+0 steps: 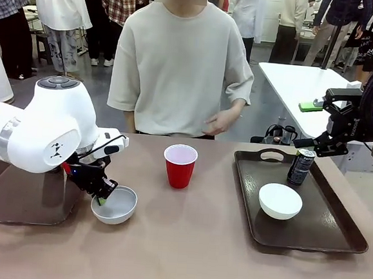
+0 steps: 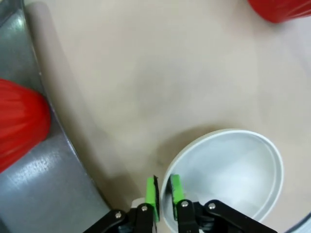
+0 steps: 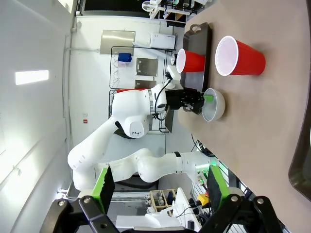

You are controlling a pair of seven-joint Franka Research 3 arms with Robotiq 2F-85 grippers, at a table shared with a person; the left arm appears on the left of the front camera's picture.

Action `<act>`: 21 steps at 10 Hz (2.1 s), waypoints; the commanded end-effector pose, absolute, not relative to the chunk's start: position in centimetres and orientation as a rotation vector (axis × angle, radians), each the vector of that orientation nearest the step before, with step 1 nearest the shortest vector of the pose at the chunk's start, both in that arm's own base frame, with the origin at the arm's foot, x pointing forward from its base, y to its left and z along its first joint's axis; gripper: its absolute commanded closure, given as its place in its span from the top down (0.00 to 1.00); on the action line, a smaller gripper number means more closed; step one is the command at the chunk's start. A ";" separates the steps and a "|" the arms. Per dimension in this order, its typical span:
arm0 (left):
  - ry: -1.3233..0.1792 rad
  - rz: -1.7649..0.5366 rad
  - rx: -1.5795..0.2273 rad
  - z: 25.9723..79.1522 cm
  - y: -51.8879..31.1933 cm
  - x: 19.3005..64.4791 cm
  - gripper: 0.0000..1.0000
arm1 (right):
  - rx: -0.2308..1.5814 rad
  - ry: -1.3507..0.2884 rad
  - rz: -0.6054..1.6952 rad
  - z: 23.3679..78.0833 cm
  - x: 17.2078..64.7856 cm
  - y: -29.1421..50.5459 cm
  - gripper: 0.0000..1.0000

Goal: Prepare tableware on both trays.
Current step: Pick up a Picnic Bowl from the table and place it on a Handle tray.

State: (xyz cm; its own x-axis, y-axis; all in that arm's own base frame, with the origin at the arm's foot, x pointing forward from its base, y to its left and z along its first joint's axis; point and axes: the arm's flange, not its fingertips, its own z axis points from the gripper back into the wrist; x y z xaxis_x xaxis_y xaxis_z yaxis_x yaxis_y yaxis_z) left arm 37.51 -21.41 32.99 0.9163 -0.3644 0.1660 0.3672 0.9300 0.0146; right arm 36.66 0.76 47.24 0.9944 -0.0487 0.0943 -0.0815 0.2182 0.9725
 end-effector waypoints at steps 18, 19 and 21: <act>-0.433 -0.139 -0.126 49.6 -10.5 35.9 0.00 | 1.344 -0.109 0.039 47.2 36.6 0.5 1.00; -0.428 -0.144 -0.117 49.6 -10.3 35.9 0.04 | 1.344 -0.109 0.039 47.2 36.6 0.5 1.00; -0.386 -0.184 -0.045 48.6 -7.7 32.9 0.04 | 1.344 -0.109 0.039 47.2 36.6 0.5 1.00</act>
State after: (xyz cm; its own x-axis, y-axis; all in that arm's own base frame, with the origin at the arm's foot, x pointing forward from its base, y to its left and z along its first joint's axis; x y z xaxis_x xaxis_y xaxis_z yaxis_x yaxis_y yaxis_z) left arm 35.59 -9.72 49.67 0.9065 -0.1323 0.4008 0.1707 0.9834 -0.0614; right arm 36.66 0.67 47.25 0.9943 -0.0506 0.0941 -0.0810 0.2183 0.9725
